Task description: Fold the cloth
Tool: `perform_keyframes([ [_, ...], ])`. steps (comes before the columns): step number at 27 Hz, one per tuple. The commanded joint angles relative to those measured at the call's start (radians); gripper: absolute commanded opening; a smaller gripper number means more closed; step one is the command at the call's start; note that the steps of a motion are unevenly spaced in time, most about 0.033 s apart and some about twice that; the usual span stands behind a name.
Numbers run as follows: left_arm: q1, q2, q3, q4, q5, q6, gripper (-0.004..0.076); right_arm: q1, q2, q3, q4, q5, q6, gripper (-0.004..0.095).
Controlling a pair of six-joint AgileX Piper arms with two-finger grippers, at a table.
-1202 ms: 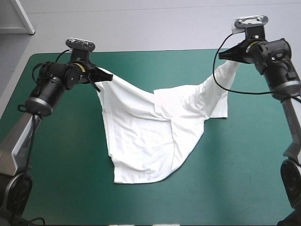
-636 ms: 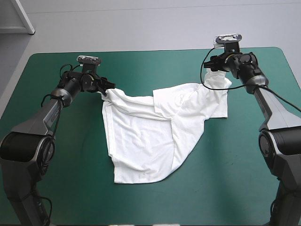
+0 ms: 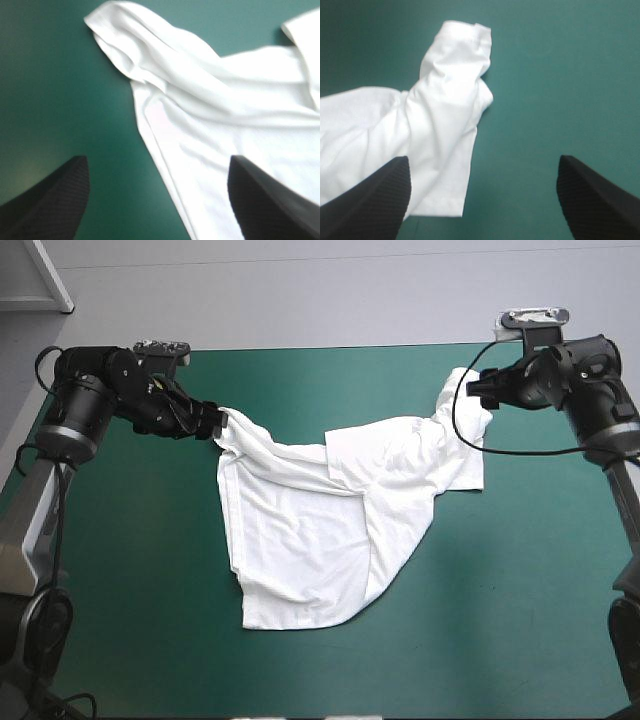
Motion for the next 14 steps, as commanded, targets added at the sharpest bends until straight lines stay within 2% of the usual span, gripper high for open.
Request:
perform_keyframes([
  [1, -0.008, -0.168, 0.105, -0.107, -0.013, 0.020, 0.0555, -0.007, -0.132, 0.085, -0.011, -0.019, -0.013, 0.0720],
  [8, -0.079, -0.498, 0.530, -0.097, -0.088, -0.117, 0.0556, -0.007, -0.245, 0.256, 0.018, -0.028, -0.004, 0.0718],
  [14, -0.191, -0.652, 0.841, -0.097, -0.221, -0.248, 0.0556, -0.007, -0.247, 0.265, 0.057, -0.028, -0.020, 0.0719],
])
